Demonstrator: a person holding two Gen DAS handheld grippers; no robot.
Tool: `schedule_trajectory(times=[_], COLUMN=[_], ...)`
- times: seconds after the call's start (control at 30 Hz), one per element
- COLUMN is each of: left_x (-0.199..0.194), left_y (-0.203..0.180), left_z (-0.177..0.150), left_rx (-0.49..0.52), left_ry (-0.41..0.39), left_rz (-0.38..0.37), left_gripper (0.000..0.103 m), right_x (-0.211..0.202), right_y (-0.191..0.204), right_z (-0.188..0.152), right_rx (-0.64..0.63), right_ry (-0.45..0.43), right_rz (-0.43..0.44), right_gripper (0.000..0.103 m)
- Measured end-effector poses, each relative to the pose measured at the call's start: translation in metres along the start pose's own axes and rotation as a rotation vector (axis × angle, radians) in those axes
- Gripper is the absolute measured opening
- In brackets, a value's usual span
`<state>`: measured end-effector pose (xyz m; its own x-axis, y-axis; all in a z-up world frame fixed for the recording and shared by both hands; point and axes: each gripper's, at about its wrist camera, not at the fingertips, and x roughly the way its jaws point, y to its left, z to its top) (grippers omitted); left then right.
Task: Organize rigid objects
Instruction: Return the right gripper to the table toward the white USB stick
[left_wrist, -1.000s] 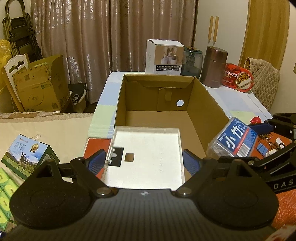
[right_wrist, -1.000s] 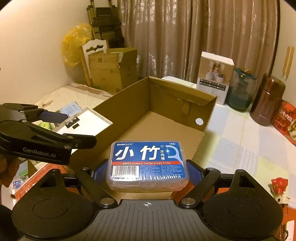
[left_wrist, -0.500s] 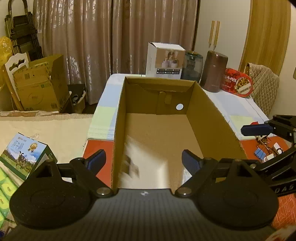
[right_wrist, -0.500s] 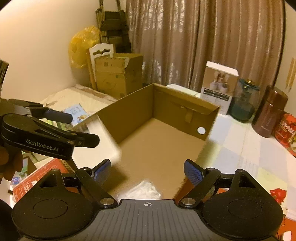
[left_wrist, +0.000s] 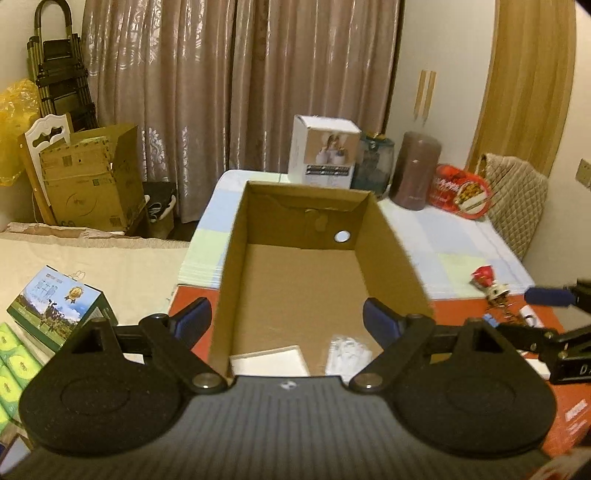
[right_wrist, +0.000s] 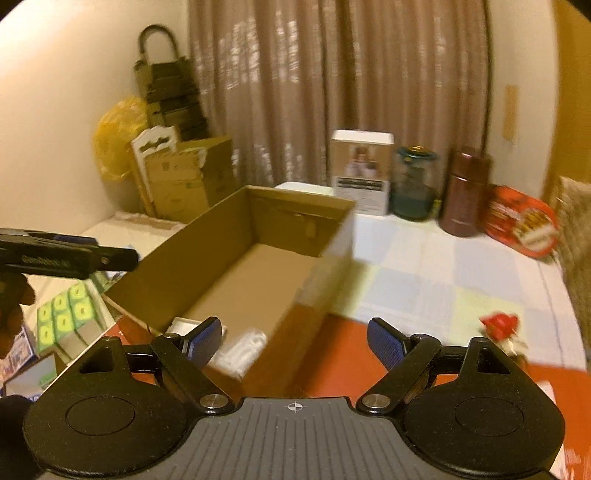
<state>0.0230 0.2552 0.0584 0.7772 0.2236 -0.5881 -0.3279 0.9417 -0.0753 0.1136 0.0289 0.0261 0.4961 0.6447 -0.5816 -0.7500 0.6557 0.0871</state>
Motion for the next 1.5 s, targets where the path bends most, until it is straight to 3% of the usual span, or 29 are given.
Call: schedule_trajectory(times=[0.37,0.7,1.23,1.5], left_x=[-0.046,-0.046,-0.007,0.03], left_y=[-0.077,-0.142,-0.191,-0.213], left_z=[-0.022,-0.049,-0.064,-0.066], left_rx=[0.002,0.037,0.123,0.153], left_ry=[-0.02,0.031,0.116,0.149], left_rz=[-0.119,-0.218,-0.255,-0.263], left_gripper=[0.086,0.086,0.086,0.086], right_x=[-0.092,-0.147,-0.144,-0.107], right_y=[-0.044,-0.088,-0.138,-0.172], right_z=[-0.073,-0.11,-0.12,-0.11], right_rx=[0.147,0.266,0.283,0.121], right_ry=[0.022,0.004,0.014,0.14], right_rz=[-0.166,-0.284,-0.319,-0.235], right_gripper=[0.083,0.083,0.083,0.083])
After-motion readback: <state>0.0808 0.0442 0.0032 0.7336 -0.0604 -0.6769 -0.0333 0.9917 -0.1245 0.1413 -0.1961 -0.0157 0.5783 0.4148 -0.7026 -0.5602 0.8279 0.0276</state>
